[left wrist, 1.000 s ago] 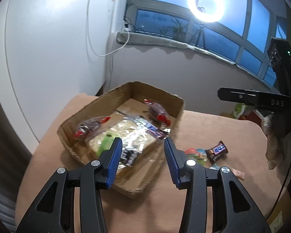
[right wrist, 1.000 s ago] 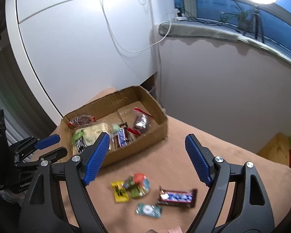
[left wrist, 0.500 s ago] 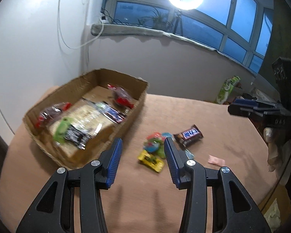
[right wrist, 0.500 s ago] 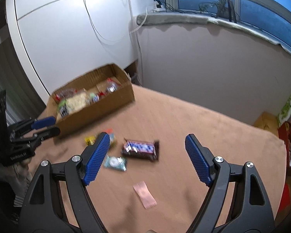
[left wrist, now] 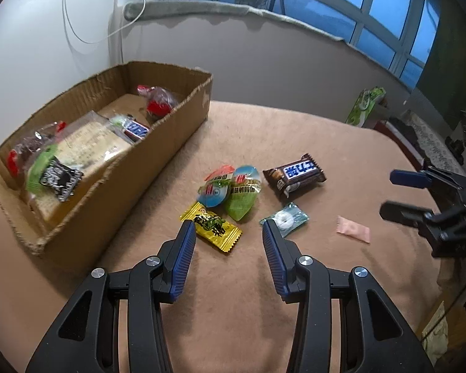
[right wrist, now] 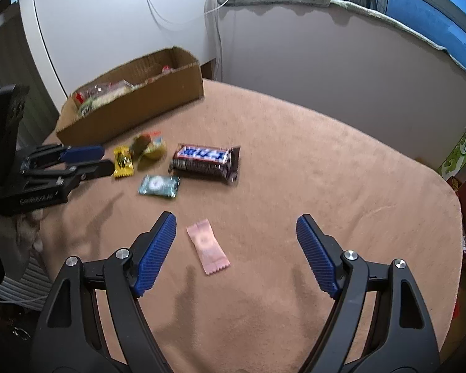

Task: Organize snacks
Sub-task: 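Move both tools back over the remaining snacks, then grasp the pink candy with the right tool while the left grasps the yellow candy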

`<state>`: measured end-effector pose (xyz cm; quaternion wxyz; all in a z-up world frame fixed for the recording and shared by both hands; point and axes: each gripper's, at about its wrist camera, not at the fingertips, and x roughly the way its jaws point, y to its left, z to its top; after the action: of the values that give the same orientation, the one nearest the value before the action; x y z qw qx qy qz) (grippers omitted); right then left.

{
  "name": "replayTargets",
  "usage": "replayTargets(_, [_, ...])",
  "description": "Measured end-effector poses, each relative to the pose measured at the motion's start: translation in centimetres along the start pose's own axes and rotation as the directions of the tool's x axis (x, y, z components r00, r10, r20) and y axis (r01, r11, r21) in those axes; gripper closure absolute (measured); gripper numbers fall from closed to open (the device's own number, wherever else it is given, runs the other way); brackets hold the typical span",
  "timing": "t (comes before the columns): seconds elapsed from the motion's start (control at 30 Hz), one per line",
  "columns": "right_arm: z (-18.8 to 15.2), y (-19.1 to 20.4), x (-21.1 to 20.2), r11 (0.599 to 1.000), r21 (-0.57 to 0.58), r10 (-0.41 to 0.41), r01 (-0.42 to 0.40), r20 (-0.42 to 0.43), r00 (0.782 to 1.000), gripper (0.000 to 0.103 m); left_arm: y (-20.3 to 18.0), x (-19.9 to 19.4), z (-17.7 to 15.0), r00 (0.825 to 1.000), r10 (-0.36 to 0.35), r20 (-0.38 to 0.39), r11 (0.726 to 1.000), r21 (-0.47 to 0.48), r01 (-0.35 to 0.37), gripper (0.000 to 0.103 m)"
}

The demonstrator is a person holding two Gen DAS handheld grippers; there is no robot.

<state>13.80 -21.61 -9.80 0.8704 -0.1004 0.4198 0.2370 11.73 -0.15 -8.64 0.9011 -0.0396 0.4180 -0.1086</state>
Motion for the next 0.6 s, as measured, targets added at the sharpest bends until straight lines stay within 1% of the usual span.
replayTargets(0.03, [-0.3, 0.1, 0.2, 1.0, -0.005, 0.001, -0.001, -0.005, 1.0, 0.021, 0.0, 0.4, 0.1, 1.0, 0.007, -0.007, 1.0, 0.003, -0.007, 0.06])
replayTargets(0.13, [-0.7, 0.4, 0.8, 1.0, -0.022, 0.017, -0.017, -0.026, 1.0, 0.033, 0.0, 1.5, 0.2, 0.999, 0.024, -0.033, 1.0, 0.004, -0.024, 0.06])
replayTargets(0.17, [-0.7, 0.4, 1.0, 0.999, -0.026, 0.023, -0.024, -0.033, 0.999, 0.035, 0.0, 1.7, 0.3, 0.999, 0.028, -0.035, 1.0, 0.002, -0.028, 0.06])
replayTargets(0.33, [-1.0, 0.8, 2.0, 0.998, -0.039, 0.043, -0.045, -0.051, 0.998, 0.038, 0.1, 2.7, 0.5, 0.997, 0.058, -0.059, 0.998, 0.0, -0.058, 0.06])
replayTargets(0.43, [-0.9, 0.9, 2.6, 0.998, -0.044, 0.051, -0.053, -0.058, 0.997, 0.041, -0.1, 2.8, 0.5, 0.995, 0.079, -0.055, 0.997, 0.02, -0.078, 0.06])
replayTargets(0.57, [-0.8, 1.1, 3.4, 0.997, -0.05, 0.055, -0.058, -0.067, 0.996, 0.042, 0.1, 2.7, 0.3, 0.993, 0.108, -0.044, 0.994, 0.007, -0.108, 0.06])
replayTargets(0.6, [-0.8, 1.1, 3.5, 0.997, -0.052, 0.058, -0.062, -0.07, 0.996, 0.042, 0.2, 2.8, 0.4, 0.993, 0.105, -0.048, 0.994, 0.009, -0.105, 0.06])
